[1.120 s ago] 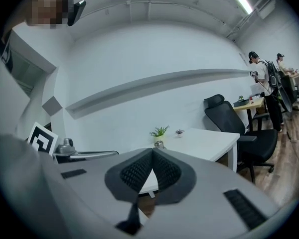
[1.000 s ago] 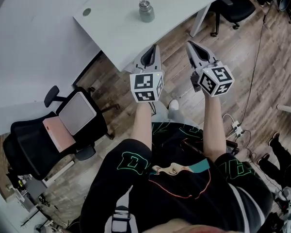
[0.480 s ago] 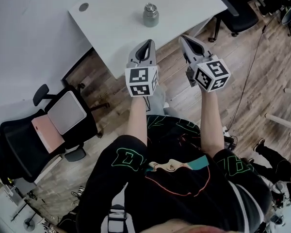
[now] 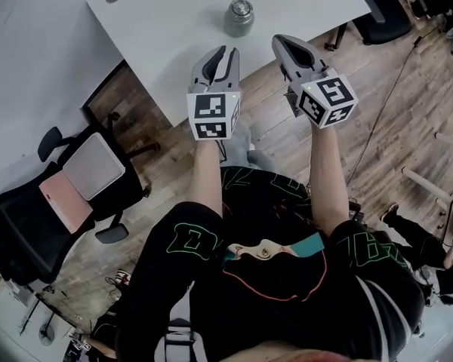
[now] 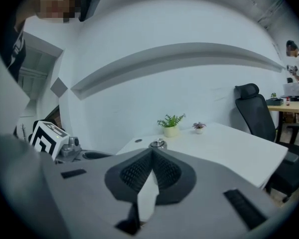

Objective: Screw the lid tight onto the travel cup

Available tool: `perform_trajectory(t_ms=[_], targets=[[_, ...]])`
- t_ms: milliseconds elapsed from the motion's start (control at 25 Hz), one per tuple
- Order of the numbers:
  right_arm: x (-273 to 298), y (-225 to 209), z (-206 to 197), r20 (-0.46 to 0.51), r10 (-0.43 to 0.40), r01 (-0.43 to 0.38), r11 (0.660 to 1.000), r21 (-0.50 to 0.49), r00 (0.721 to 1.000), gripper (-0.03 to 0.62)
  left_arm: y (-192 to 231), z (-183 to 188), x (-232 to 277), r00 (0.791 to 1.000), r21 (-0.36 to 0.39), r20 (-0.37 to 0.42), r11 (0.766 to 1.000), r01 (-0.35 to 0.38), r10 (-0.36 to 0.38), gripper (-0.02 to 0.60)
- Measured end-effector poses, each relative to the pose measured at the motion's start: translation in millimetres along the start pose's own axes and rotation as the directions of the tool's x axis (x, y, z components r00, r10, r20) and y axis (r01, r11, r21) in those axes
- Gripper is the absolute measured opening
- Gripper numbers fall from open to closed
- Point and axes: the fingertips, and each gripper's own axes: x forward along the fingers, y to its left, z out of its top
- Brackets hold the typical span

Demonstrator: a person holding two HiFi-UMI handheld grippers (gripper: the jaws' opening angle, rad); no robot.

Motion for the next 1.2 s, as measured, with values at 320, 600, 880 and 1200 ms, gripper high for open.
perform_trajectory(t_ms=[320, 600, 880, 1200], targets=[[27, 0, -7, -0.072, 0.073, -0.077, 0.995, -0.059, 0.995, 0.031, 14, -11, 28, 0.997, -0.01, -0.023, 0.997, 0.078, -0.078, 0.195], [43, 3, -7, -0.135, 0.11, -0.127, 0.984, -0.122, 0.985, 0.1, 18, -13, 49, 0.989, 0.024, -0.033, 0.989, 0.144, -0.143, 0.275], [63, 2, -7, -0.212, 0.142, -0.183, 0.964, -0.192, 0.967, 0.168, 18, -17, 71, 0.976, 0.072, -0.069, 0.974, 0.213, -0.208, 0.331], [84, -9, -10, -0.295, 0.192, -0.271, 0.929, -0.252, 0.936, 0.219, 19, -20, 95, 0.961, 0.114, -0.107, 0.957, 0.266, -0.254, 0.354]])
